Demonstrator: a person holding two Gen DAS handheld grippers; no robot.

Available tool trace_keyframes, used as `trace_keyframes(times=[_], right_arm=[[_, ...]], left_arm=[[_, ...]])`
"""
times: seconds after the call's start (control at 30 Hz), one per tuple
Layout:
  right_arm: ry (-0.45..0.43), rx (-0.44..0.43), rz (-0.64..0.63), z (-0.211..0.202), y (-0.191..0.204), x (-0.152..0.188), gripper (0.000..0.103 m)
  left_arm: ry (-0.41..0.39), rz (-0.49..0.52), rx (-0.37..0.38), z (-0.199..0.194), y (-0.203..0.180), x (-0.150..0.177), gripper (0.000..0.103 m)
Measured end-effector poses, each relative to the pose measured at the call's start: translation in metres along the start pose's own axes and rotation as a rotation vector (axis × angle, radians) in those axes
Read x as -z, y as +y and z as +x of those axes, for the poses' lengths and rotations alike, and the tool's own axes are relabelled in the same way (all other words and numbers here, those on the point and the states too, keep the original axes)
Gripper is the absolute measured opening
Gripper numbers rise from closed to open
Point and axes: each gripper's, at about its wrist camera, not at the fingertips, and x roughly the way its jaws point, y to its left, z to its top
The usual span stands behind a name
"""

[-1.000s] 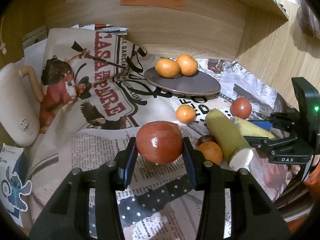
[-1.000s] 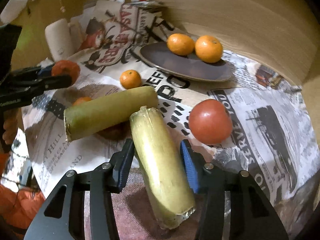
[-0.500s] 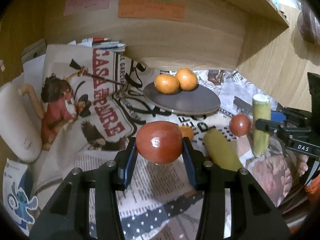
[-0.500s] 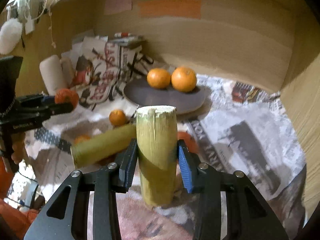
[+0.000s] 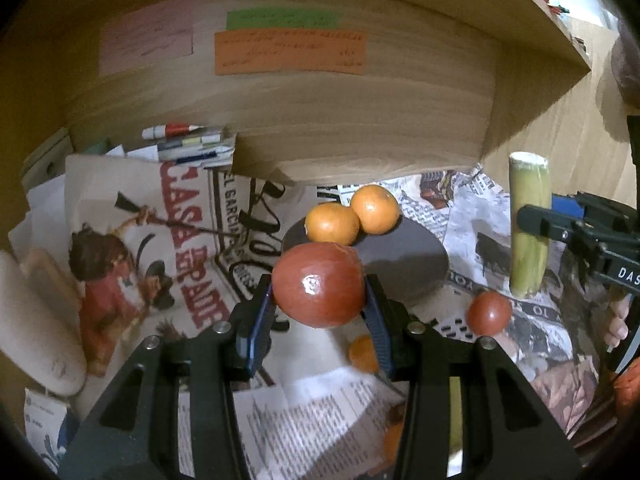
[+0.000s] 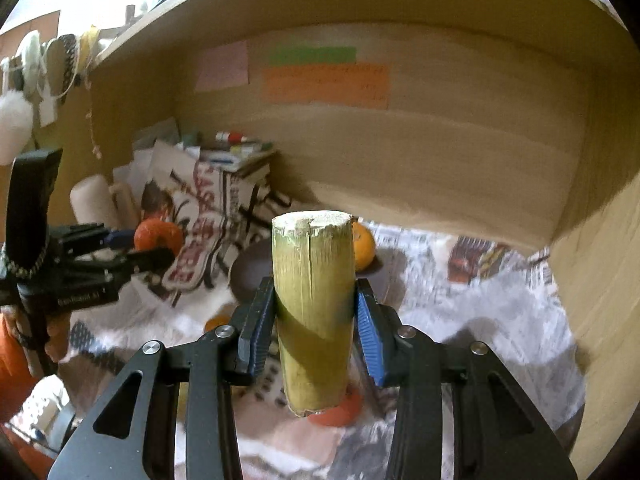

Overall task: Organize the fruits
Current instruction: 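Carry tomato and corn cob onto the grey plate and release both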

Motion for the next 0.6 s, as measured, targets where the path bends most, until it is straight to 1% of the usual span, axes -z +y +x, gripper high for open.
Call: trace_keyframes(times=[0.17, 0.37, 0.47, 0.6], right_arm=[[-0.002, 0.003, -0.012, 0.014, -0.004, -0.016, 0.036], [0.025, -0.009, -0.028, 0.039, -0.007, -0.028, 0.036], [0.052, -0.02, -0.031, 0.054, -0.009, -0.03, 0.036], [0.095, -0.033, -0.024, 0.075, -0.012, -0.029, 0.036]], left_arm=[[-0.001, 0.008, -0.004, 0.013, 0.0, -0.017, 0.044], [0.017, 0.024, 0.0, 0.033, -0.003, -0.03, 0.044], [0.031, 0.029, -0.003, 0.045, -0.004, -0.034, 0.044], [0.086, 0.026, 0.001, 0.071, -0.001, -0.035, 0.044]])
